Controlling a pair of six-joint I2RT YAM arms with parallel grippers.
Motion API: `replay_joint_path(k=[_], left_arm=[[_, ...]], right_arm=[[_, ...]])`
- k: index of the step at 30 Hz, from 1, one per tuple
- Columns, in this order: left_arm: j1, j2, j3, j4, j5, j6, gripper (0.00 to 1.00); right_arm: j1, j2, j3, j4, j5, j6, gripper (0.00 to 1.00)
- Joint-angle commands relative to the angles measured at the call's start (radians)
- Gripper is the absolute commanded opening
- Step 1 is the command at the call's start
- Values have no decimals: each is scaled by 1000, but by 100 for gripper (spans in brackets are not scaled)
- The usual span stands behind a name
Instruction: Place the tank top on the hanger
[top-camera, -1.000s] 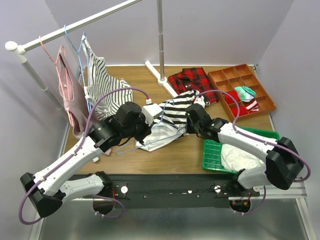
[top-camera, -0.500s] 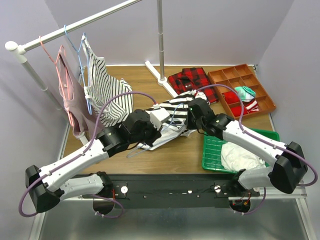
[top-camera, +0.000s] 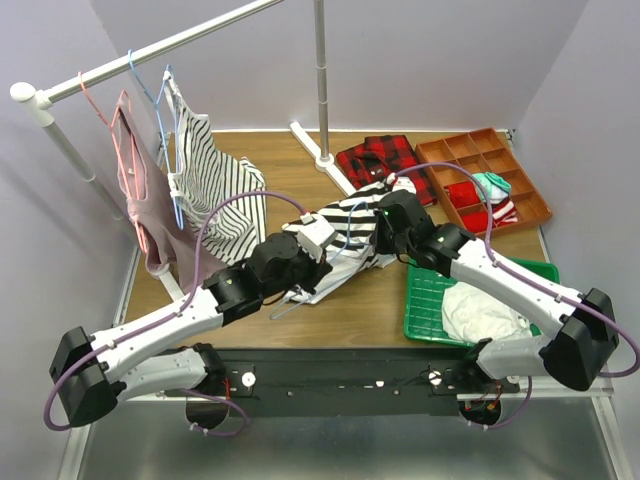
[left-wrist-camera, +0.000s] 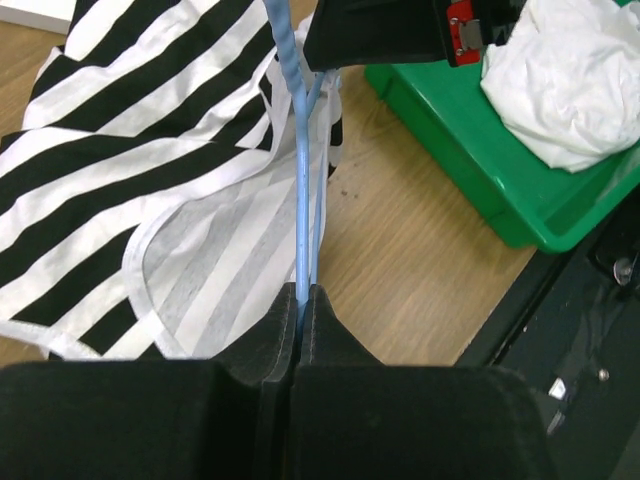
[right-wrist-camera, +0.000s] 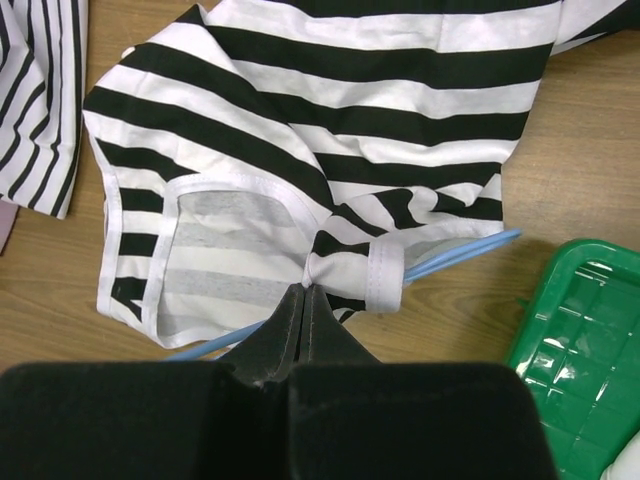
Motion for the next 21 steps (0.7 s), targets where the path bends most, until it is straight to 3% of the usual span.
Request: replay_joint_path(k=[1,8,13,15,16,17,18,21], left_arm=[[-7,48,-63,333,-29,-43,0],[-5,175,-129,654,-32,-49,0],[-4,238,-106,702,-26,-29,0],[-2,263,-97,709,-19,-21,0],[-2,269,-95,711,-19,-20,0],[-1,277,-97,719,-16,-20,0],[-1,281,-97,720,-10,-20,0],[9,290,-100,722,0,-20,0]], right_arm=[[9,-45,26,-20,-20,-18,1],[9,-53,6,-9,16,-50,1],[9,-52,4,-15,49,-68,1],[9,-58,6,-11,58,-87,12],[11,-64,4,-11,67,-93,23],[9,-79,4,-8,90,-100,41],[9,-93,3,-5,101,-111,47],[9,-159,-8,34,84,-165,53]])
